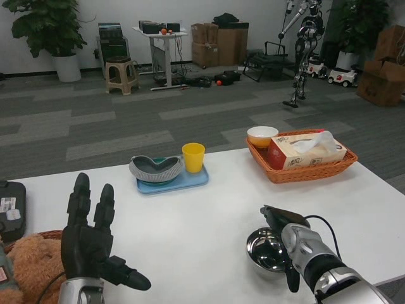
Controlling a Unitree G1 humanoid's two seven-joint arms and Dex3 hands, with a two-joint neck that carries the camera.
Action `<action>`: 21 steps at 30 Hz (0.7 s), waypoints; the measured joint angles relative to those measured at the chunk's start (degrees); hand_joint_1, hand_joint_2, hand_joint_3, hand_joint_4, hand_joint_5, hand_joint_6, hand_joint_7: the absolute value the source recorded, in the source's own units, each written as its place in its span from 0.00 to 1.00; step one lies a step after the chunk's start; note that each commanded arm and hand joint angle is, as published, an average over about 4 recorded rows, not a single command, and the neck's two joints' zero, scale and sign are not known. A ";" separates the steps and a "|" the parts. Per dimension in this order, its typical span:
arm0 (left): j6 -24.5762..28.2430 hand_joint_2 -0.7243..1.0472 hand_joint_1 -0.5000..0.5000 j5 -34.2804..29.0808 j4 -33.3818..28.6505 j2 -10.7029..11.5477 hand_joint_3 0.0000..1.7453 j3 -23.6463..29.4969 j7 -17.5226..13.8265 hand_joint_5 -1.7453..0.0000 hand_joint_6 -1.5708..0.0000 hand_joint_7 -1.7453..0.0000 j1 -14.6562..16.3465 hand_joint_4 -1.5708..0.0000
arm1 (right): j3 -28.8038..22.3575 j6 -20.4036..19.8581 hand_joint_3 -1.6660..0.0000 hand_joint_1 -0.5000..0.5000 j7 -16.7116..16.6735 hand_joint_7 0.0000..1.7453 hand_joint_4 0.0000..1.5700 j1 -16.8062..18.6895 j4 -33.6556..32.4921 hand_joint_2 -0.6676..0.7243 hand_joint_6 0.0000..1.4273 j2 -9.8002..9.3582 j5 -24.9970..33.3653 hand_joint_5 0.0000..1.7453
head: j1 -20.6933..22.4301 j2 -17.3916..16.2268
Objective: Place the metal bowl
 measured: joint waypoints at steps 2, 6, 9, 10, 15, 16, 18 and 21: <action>-0.01 0.00 0.02 -0.01 0.00 0.00 0.00 0.00 -0.01 1.00 1.00 1.00 0.00 1.00 | -0.58 -0.10 0.98 0.04 -0.09 0.08 0.02 0.95 -2.41 0.95 0.00 -0.01 0.00 0.00 | 0.08 0.02; -0.02 0.00 0.02 -0.02 0.00 -0.01 0.00 0.02 -0.02 1.00 1.00 1.00 0.01 1.00 | -1.78 -0.16 1.00 0.04 -0.40 0.06 0.02 3.04 -8.57 0.95 0.00 -0.04 0.04 0.00 | 0.26 0.09; -0.03 0.00 0.02 -0.03 -0.03 0.00 0.00 0.06 -0.03 1.00 1.00 1.00 0.03 1.00 | -2.19 -0.18 1.00 0.04 -0.26 0.04 0.02 4.93 -13.96 0.95 0.00 -0.23 0.22 0.00 | 0.49 0.25; -0.04 0.00 0.02 -0.03 -0.05 0.00 0.00 0.08 -0.03 1.00 1.00 1.00 0.04 1.00 | -2.25 -0.20 1.00 0.04 -0.13 0.04 0.02 5.85 -16.36 0.95 0.00 -0.39 0.56 0.00 | 0.55 0.31; -0.03 0.00 0.02 -0.05 -0.09 0.02 0.00 0.44 -0.03 1.00 1.00 1.00 0.04 1.00 | -4.06 -1.06 1.00 0.04 0.62 0.04 0.01 11.32 -29.25 0.95 0.00 -1.71 7.09 0.00 | 0.55 0.36; -0.03 0.00 0.02 -0.05 -0.11 0.02 0.00 0.48 -0.03 1.00 1.00 1.00 0.02 1.00 | -5.12 -1.36 1.00 0.04 0.77 0.04 0.01 12.70 -31.75 0.95 0.00 -1.91 8.77 0.00 | 0.48 0.37; -0.03 0.00 0.02 -0.07 -0.12 0.06 0.00 0.52 -0.03 1.00 1.00 1.00 0.02 1.00 | -7.64 -2.42 0.99 0.04 0.97 0.04 0.00 15.61 -36.71 0.95 0.00 -2.18 12.50 0.00 | 0.35 0.44; -0.04 0.00 0.02 -0.08 -0.14 0.11 0.01 0.53 -0.04 1.00 1.00 1.00 0.03 1.00 | -10.76 -5.35 0.98 0.04 1.03 0.04 0.00 18.18 -40.83 0.94 0.00 -2.34 19.19 0.00 | 0.23 0.73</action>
